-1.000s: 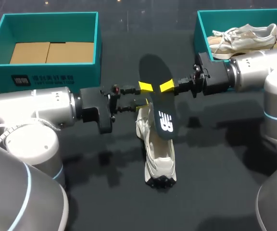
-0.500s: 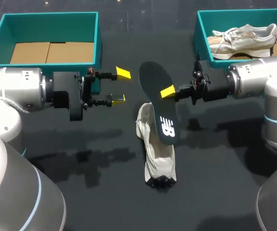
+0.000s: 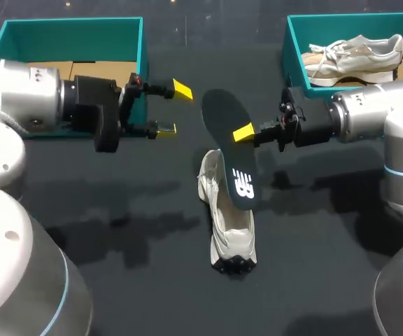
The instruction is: Take the shoe out of the shoebox, open the shoe tongue, remove and reinsert the insole, then place the shoe into the shoebox
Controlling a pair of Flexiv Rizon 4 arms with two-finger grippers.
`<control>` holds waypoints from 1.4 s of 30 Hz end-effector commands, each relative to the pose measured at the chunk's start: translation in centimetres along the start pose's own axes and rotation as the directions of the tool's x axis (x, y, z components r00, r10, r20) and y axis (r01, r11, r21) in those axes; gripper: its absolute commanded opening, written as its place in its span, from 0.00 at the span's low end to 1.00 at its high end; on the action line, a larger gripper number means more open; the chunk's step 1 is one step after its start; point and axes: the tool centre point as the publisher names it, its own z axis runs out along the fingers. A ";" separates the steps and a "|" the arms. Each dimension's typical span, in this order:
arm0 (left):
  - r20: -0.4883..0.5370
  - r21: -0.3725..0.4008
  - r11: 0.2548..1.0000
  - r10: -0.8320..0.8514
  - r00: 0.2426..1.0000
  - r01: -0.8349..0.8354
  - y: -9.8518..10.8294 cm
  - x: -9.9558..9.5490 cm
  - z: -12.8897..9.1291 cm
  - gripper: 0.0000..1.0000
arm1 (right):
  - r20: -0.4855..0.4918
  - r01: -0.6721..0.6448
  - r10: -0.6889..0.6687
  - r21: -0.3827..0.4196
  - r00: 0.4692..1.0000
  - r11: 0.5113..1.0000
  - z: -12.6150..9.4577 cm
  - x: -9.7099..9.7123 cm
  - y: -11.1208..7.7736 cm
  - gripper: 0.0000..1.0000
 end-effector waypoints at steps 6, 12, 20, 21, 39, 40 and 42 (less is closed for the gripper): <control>-0.189 0.051 0.999 0.005 0.982 0.005 1.6 -1.0 0.4 1.00 | 0.002 -0.001 0.001 -0.001 1.000 1.000 0.1 0.0 -0.1 0.00; -0.296 0.037 0.996 -0.065 0.953 0.080 2.3 -1.9 1.2 1.00 | 0.002 -0.001 0.001 -0.001 1.000 1.000 0.1 0.0 -0.1 0.00; -0.516 0.043 0.996 -0.039 0.856 0.072 3.9 -4.9 2.5 1.00 | 0.002 -0.001 0.001 -0.001 1.000 1.000 0.1 0.0 -0.1 0.00; -0.530 0.043 0.997 -0.035 0.847 0.068 4.1 -5.1 2.7 1.00 | 0.002 -0.001 0.001 -0.001 1.000 1.000 0.1 0.0 -0.1 0.00; -0.812 0.127 0.978 0.006 0.584 0.167 6.7 -7.0 6.8 1.00 | 0.002 -0.001 0.001 -0.001 1.000 1.000 0.1 0.0 -0.1 0.00; -0.826 0.127 0.979 0.017 0.564 0.158 6.7 -7.0 7.1 1.00 | 0.002 -0.001 0.001 -0.001 1.000 1.000 0.1 0.0 -0.1 0.00; -0.846 0.130 0.981 0.035 0.532 0.142 6.7 -7.2 7.5 1.00 | 0.002 -0.001 0.001 -0.001 1.000 1.000 0.1 0.0 -0.1 0.00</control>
